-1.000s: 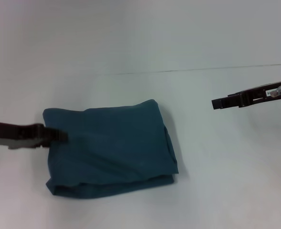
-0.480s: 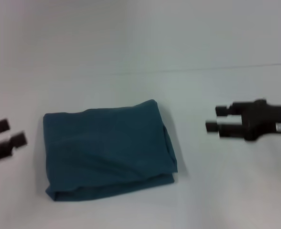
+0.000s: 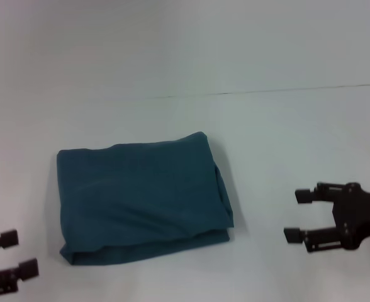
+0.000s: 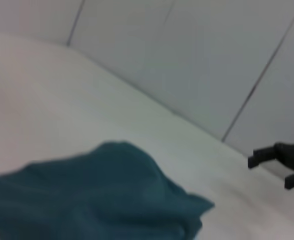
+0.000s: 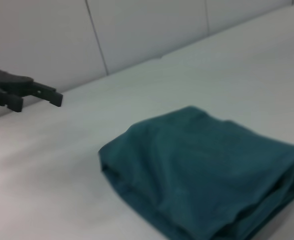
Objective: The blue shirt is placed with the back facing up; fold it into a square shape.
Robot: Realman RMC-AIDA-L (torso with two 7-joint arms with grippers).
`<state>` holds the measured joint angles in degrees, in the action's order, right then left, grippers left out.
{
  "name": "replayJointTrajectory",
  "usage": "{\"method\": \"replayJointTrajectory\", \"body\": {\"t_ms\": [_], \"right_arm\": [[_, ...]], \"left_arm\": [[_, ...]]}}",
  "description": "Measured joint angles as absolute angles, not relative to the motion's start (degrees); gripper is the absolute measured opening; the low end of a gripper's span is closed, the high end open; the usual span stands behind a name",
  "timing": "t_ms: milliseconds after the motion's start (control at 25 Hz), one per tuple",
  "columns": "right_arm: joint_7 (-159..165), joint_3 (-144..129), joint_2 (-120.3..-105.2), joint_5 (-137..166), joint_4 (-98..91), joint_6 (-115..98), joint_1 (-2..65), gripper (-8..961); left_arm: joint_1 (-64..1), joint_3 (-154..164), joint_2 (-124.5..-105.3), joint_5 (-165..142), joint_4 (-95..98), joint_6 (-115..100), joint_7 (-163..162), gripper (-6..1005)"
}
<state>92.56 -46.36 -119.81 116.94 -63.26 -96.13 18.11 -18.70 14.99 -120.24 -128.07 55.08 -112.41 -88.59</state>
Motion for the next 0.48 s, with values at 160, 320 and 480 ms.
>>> {"method": "replayJointTrajectory", "body": {"t_ms": [160,320,480], "right_arm": [[91.2,-46.3,-119.87,117.5,-62.2,-98.1,17.7,912],[91.0,-46.1,-119.88,117.5,-62.0,-98.8,17.5,944],[91.0,-46.4,-119.88,117.5,-61.9,-98.7,17.5,945]], "left_arm": [[-19.2,16.2,-120.29,-130.9,54.9,-111.4,-88.5,949],[-19.5,17.4,-120.74,-132.1,54.8,-111.1,-88.6,949],[-19.6,20.2,-121.05,-132.7,54.6,-109.6,-88.8,949]]}}
